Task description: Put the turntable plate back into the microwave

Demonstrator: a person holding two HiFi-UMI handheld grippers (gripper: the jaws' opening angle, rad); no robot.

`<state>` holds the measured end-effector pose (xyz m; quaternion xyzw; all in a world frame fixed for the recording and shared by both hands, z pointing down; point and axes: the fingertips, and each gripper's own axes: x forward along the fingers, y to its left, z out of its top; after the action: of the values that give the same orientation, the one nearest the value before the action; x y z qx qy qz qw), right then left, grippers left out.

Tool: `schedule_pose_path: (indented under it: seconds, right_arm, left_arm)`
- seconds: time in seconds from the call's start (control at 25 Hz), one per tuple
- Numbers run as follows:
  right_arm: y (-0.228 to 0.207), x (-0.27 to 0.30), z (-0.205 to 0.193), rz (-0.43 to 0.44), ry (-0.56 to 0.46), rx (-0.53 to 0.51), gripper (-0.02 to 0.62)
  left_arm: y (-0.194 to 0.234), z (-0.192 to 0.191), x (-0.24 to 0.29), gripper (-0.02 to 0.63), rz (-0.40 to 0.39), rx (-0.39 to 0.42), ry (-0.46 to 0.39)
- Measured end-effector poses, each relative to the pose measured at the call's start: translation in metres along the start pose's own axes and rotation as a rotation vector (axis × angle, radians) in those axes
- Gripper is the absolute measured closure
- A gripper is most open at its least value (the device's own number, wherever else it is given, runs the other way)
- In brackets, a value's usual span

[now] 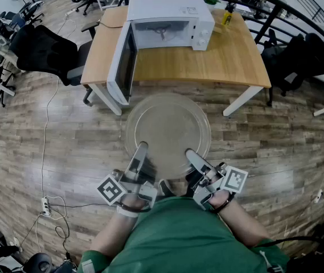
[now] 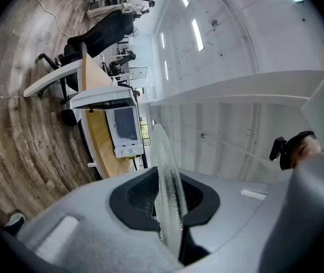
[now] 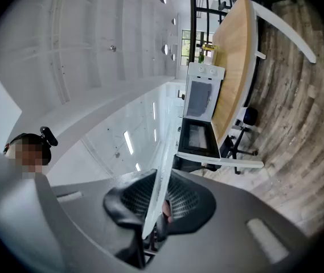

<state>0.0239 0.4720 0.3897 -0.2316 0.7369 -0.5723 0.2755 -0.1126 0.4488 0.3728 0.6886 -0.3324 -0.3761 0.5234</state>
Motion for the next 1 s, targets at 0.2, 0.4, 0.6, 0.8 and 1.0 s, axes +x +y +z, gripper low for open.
schedule_pose_path:
  seconds: [0.2,0.4,0.6,0.8,1.0]
  right_arm:
    - [0.0,0.001,-0.001,-0.009,0.003,0.008,0.543]
    - [0.001,0.007,0.0,-0.001,0.009,-0.002,0.543]
    - [0.001,0.012,0.002,-0.007,0.011,-0.021,0.545]
    - [0.002,0.016,0.011,-0.02,0.016,-0.026,0.543]
    - [-0.012,0.024,0.04,-0.035,0.034,-0.019,0.543]
  left_arm:
    - [0.0,0.001,-0.001,0.56,0.006,-0.007,-0.003]
    - [0.001,0.006,0.0,0.56,-0.002,-0.004,-0.007]
    - [0.003,0.011,0.002,0.56,-0.013,-0.023,-0.016]
    - [0.005,0.013,0.011,0.558,-0.025,-0.049,-0.026]
    - [0.018,0.013,0.04,0.558,-0.011,-0.063,-0.038]
